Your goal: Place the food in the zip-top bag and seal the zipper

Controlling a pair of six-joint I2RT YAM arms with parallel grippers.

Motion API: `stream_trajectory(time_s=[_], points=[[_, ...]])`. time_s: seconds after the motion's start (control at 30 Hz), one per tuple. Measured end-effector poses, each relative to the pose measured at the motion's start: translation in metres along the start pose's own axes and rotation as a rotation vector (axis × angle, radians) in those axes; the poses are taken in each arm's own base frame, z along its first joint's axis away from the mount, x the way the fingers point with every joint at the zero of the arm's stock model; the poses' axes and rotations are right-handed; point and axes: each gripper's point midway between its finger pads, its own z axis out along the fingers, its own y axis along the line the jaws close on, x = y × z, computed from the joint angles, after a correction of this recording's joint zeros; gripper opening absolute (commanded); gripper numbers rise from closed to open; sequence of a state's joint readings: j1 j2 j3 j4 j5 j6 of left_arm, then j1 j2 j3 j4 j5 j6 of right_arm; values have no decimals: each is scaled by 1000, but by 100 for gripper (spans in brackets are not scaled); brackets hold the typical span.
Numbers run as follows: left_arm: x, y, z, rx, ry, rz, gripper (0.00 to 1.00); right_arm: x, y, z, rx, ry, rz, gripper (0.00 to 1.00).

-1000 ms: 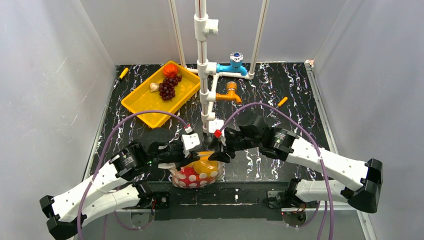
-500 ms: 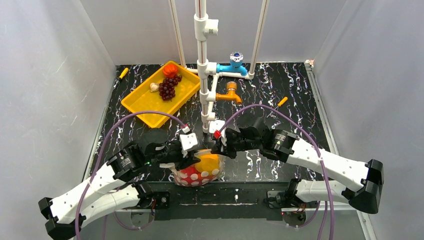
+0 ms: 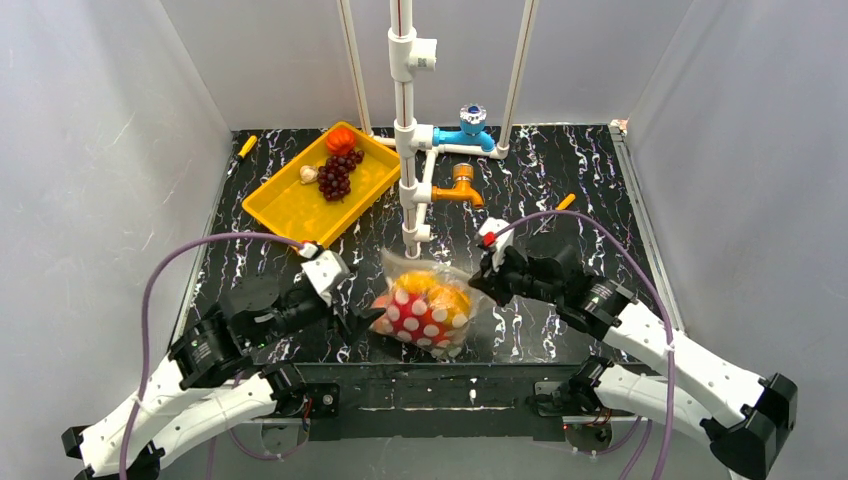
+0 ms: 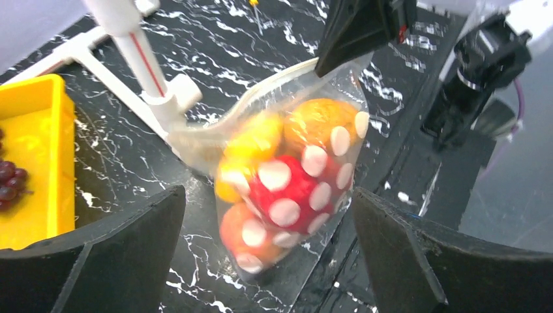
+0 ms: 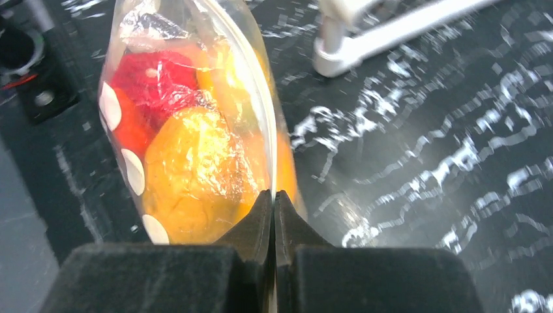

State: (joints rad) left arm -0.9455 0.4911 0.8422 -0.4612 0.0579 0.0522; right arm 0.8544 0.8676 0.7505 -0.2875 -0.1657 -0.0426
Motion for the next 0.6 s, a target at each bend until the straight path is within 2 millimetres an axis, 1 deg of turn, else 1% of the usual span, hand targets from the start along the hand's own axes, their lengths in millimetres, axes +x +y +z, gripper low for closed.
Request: stream_trajectory(time_s=[0.13,0.27,0.4,0.5,0.53,0.57,0.6], points=[[-23,8,-15,-69,-53,-91,98,12,-36,-7,154,3,131,1],[-39,11,-27,-99,-75,-165,98,26,-66,-11,294,12,277,1],[-43,13,-31,-117,-66,-203,98,48,-101,-15,470,44,429,1],[-38,14,-32,-128,-46,-216,98,69,-128,-26,623,83,523,3],[-37,14,-33,-130,-41,-218,98,75,-136,-31,672,93,548,7],[-36,14,-33,-132,-36,-220,98,82,-145,-38,725,102,577,15],[-36,15,-34,-135,-33,-221,98,87,-152,-45,767,106,597,26]])
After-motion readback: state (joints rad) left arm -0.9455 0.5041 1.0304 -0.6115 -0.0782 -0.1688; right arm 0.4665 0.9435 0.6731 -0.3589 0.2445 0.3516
